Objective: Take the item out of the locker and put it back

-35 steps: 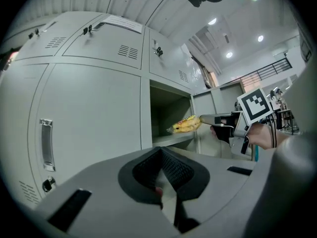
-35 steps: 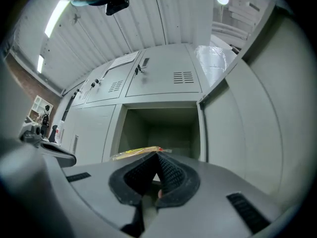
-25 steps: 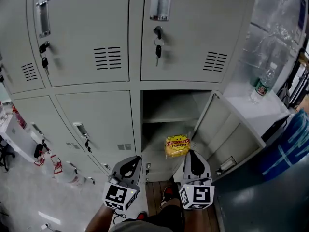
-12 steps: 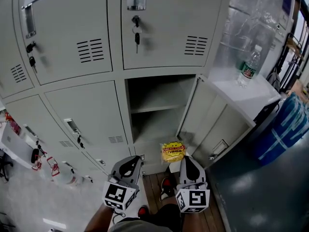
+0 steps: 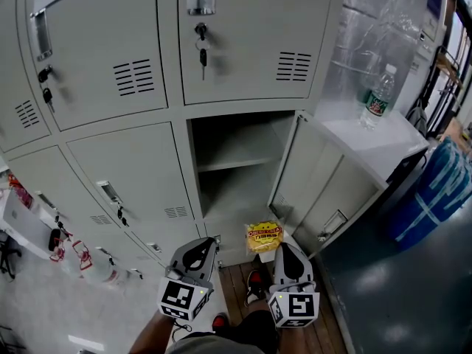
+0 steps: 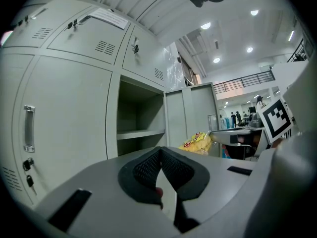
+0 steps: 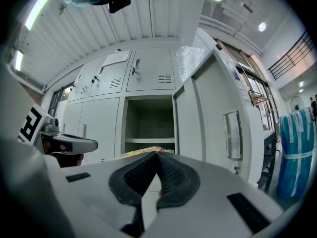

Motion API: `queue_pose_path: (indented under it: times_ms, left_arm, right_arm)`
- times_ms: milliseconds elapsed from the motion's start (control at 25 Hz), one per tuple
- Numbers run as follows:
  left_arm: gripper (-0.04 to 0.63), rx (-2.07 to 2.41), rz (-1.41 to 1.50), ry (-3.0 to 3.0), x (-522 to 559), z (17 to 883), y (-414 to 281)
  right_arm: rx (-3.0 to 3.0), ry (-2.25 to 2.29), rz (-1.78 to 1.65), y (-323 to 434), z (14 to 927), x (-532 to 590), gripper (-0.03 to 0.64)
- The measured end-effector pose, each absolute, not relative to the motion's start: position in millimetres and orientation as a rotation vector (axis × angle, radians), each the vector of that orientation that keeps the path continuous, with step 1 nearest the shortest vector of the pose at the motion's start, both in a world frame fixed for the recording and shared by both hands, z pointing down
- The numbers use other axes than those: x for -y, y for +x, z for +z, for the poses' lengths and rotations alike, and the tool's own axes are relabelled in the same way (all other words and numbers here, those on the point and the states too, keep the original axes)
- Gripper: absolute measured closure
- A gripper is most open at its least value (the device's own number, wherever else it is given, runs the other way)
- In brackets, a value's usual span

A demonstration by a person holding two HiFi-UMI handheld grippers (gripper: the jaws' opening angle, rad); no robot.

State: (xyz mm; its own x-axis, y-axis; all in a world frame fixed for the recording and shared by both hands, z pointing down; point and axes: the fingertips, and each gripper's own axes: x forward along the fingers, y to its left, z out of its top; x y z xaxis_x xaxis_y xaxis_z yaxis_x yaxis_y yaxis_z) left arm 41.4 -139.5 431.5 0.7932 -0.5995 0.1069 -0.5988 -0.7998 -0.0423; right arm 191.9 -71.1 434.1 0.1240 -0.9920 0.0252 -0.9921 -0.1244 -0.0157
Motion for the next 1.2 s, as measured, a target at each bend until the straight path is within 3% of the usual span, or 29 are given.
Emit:
queue_pose_path:
  times_ms: [1200]
  left_arm:
    - [0.572, -1.211, -0.256, -2.942, 181.1, 463.1, 9.7]
  right_arm:
    - [2.191, 2.214, 0.092, 182.9, 458.5, 152.4, 0.6]
